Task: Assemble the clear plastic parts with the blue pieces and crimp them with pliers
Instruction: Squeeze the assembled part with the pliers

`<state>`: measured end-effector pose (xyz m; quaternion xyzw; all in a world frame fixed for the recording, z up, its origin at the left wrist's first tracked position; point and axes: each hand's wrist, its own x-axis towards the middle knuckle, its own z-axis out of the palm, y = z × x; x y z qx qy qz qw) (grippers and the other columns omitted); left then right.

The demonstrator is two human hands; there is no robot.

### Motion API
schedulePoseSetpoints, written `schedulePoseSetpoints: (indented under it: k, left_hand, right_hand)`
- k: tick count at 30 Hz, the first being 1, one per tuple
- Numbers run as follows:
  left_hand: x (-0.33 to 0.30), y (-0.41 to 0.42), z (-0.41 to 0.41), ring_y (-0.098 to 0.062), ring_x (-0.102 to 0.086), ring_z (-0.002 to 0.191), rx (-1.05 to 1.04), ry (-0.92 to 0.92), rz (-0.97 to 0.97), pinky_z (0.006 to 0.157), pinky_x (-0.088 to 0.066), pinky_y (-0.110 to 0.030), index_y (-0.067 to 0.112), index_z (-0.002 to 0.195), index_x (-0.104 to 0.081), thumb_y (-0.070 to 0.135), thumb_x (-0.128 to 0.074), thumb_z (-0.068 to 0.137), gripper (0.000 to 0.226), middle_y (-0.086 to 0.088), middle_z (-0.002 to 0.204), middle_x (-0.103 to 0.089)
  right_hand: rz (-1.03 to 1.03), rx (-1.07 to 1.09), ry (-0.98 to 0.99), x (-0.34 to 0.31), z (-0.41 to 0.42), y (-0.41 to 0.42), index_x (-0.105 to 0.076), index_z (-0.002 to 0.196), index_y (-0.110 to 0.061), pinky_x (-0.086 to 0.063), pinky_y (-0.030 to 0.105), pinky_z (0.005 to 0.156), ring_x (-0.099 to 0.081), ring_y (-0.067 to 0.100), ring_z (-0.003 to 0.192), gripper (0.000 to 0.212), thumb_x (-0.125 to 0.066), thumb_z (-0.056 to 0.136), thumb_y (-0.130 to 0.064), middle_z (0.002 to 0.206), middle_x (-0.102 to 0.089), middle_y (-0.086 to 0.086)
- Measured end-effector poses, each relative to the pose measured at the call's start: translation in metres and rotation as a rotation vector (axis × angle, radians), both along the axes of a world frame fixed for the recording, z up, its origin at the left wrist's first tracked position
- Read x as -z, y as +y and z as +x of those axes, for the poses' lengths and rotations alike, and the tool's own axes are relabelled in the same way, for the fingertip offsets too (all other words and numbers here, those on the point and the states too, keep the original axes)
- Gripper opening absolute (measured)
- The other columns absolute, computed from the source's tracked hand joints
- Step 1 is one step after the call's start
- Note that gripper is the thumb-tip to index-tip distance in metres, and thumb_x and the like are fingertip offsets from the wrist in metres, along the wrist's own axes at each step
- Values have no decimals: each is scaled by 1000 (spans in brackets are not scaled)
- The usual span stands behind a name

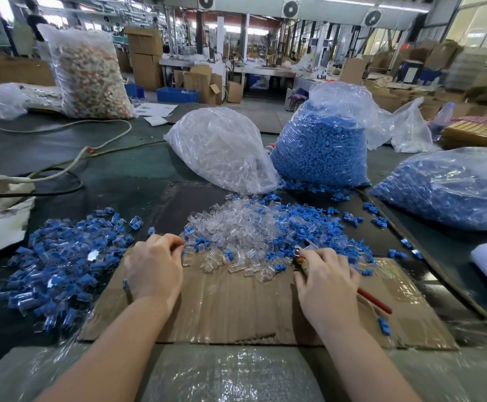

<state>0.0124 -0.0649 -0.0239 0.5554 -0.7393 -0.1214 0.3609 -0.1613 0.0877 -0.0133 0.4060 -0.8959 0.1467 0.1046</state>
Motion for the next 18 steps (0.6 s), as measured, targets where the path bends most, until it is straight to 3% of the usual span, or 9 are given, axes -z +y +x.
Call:
schedulePoseSetpoints:
  k: [3,6,10,13,15,18]
  left_hand:
    - [6,2,-1,-24,-46,98,-18,-116,11,87,-31,-39,22,100,-69,22,-58,90,15,-2,101,-63]
    - [7,9,-8,-20,-39,101,24,-58,-8,91,-27,-34,21,104,-68,20,-60,89,17,1,102,-56]
    - [-2,28,-28,-8,-45,89,353,92,-6,80,-37,-19,15,101,-68,13,-64,86,16,7,92,-55]
    - [-1,45,-44,-1,-53,80,593,58,39,78,-46,-12,17,102,-68,16,-64,86,16,11,91,-58]
    - [3,54,-55,2,-49,75,642,23,40,73,-39,-3,18,103,-67,21,-65,86,18,18,85,-49]
    - [9,60,-66,-3,-49,84,612,9,62,75,-34,-7,21,103,-66,26,-65,86,19,14,89,-50]
  right_hand:
    - [-16,-71,-9,4,2,-8,-54,119,-33,-26,36,101,-42,15,115,25,-47,96,-25,123,-50,-9]
    - [-3,-129,6,7,1,-13,-58,114,-33,-25,37,100,-43,15,113,27,-47,95,-17,117,-54,-12]
    - [31,-170,36,11,1,-17,-60,106,-34,-23,36,96,-45,14,109,22,-49,95,-18,111,-57,-14]
    - [38,-165,38,14,1,-21,-57,100,-33,-18,32,88,-46,12,105,16,-47,95,-21,106,-58,-14]
    - [26,-155,32,17,2,-23,-54,102,-32,-17,32,83,-46,13,106,16,-43,95,-22,107,-57,-13]
    - [-12,-152,34,21,5,-23,-54,106,-30,-19,31,84,-48,14,106,19,-40,96,-22,107,-56,-11]
